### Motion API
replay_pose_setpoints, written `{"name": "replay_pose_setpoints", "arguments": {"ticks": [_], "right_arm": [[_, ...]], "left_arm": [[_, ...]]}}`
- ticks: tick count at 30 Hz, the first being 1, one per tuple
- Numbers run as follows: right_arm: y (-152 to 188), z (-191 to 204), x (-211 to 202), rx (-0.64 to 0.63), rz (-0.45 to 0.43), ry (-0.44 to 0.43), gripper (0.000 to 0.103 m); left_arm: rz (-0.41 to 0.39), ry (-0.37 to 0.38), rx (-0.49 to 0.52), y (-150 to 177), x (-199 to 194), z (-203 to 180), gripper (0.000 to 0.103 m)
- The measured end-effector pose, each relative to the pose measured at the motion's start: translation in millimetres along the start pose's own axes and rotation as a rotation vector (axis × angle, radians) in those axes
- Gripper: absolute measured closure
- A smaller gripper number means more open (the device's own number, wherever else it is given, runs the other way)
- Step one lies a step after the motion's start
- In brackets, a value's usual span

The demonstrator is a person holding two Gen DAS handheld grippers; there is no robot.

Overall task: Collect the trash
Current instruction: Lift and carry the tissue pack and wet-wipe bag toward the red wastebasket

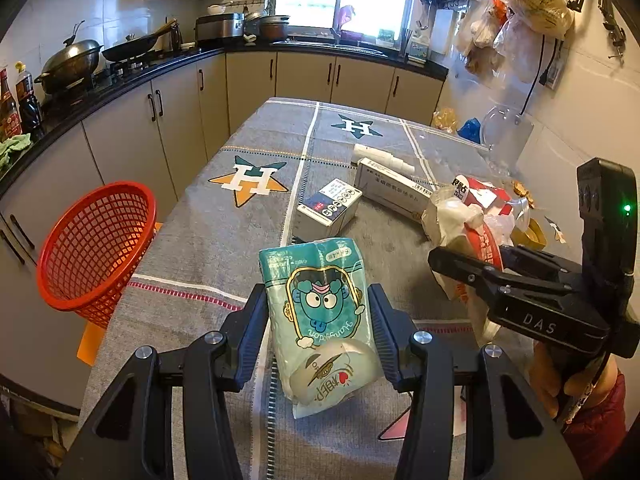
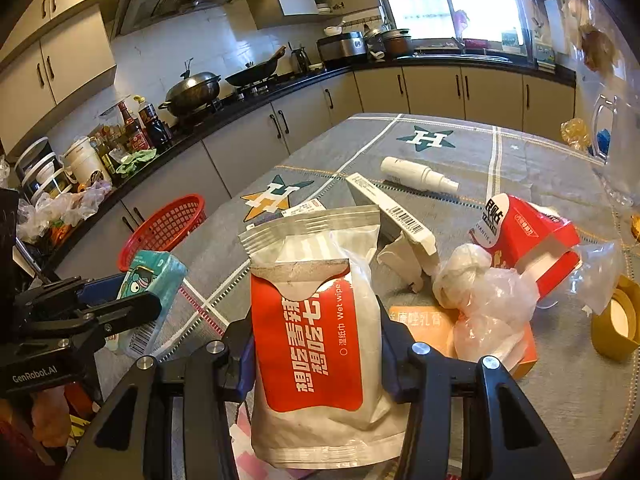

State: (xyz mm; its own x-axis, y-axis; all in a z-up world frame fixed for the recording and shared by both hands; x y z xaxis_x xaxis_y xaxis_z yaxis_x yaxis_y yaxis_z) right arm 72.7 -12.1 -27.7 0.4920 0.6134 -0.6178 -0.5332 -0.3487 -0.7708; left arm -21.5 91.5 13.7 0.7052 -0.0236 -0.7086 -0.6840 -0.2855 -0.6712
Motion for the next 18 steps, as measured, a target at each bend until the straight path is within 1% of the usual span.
{"name": "replay_pose_setpoints", "arguments": {"ticks": [11,18], "right_arm": [[4,-3,11,0.018,0.03,-0.018,0.051],[6,-1,11,0.012,0.027,-0.022,0.051]], "left_arm": [[0.006,0.002,-0.006,-1,4,6,0.055],[0.008,0.004,-0.009,-2,7,10,0.055]]}}
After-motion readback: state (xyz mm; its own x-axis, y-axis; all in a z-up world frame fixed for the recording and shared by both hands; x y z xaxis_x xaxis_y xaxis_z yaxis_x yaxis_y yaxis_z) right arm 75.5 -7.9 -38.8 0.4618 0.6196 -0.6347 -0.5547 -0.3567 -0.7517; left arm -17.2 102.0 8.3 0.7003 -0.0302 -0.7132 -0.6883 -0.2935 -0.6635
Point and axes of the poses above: each gripper's, at about its wrist camera, not at the fingertips, and x roughly the way its jaws point, z to its left, y to its underside, the point moved 9 cm from there along x, roughly the way its jaws point, and after that the axes turned 8 degrees about -x, right-handed, at the moved point
